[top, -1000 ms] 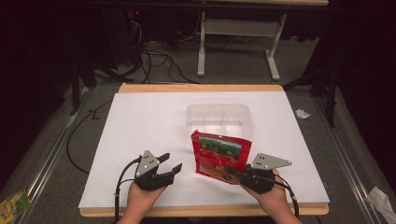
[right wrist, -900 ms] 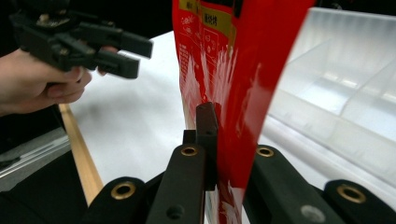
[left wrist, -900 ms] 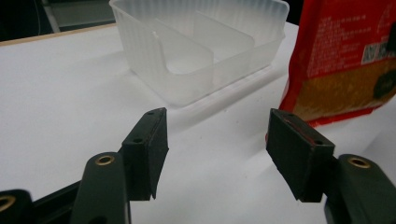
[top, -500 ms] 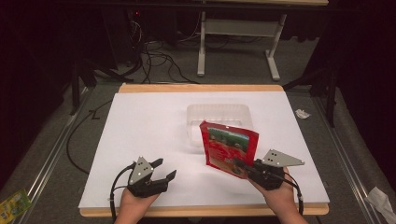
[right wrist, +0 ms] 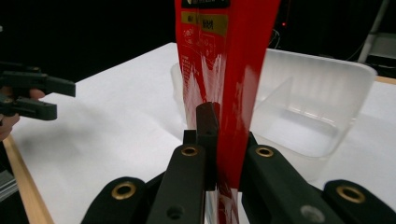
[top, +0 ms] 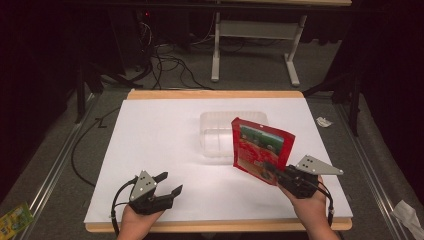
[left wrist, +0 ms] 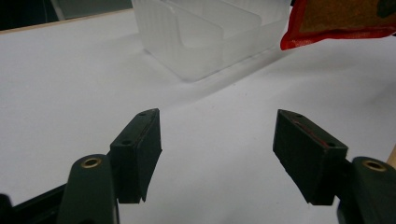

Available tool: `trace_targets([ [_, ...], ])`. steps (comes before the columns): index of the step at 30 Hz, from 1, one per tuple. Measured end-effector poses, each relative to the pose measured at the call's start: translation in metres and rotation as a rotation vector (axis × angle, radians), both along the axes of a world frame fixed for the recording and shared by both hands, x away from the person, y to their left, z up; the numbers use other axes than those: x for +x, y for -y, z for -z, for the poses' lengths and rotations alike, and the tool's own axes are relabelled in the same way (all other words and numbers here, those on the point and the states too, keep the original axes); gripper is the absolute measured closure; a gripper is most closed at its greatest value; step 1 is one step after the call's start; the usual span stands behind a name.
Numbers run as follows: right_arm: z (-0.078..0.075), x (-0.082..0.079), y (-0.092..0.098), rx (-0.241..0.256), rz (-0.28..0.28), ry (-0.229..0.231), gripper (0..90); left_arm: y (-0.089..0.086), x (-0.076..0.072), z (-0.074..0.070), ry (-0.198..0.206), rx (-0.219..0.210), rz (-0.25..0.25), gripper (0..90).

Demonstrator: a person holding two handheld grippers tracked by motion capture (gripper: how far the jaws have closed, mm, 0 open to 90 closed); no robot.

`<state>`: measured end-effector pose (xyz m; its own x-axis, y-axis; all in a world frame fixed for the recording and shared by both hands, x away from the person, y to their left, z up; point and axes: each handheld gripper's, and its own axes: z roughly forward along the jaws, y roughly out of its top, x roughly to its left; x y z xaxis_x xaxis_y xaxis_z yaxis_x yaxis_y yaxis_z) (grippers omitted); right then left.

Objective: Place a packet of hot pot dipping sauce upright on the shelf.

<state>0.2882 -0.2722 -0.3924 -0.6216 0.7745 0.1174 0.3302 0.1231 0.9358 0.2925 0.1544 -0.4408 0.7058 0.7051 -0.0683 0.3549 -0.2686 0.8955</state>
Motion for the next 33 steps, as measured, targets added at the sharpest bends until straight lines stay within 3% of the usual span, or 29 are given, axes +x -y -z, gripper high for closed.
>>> trace_targets([
  [9, -0.004, 0.002, 0.021, 0.014, 0.082, 0.013, 89.4, 0.002, 0.000, -0.001, 0.014, 0.014, 0.019, 32.8],
  [19, -0.007, 0.003, 0.041, 0.025, 0.177, 0.028, 89.5, 0.000, 0.003, -0.003, 0.012, -0.003, 0.025, 33.0],
  [26, -0.009, 0.005, 0.041, 0.021, 0.229, 0.033, 89.5, 0.004, 0.004, -0.002, 0.014, 0.008, 0.053, 32.9],
  [33, -0.015, 0.019, 0.028, 0.028, 0.259, 0.044, 89.5, 0.003, 0.003, -0.002, 0.005, -0.003, 0.060, 32.8],
])
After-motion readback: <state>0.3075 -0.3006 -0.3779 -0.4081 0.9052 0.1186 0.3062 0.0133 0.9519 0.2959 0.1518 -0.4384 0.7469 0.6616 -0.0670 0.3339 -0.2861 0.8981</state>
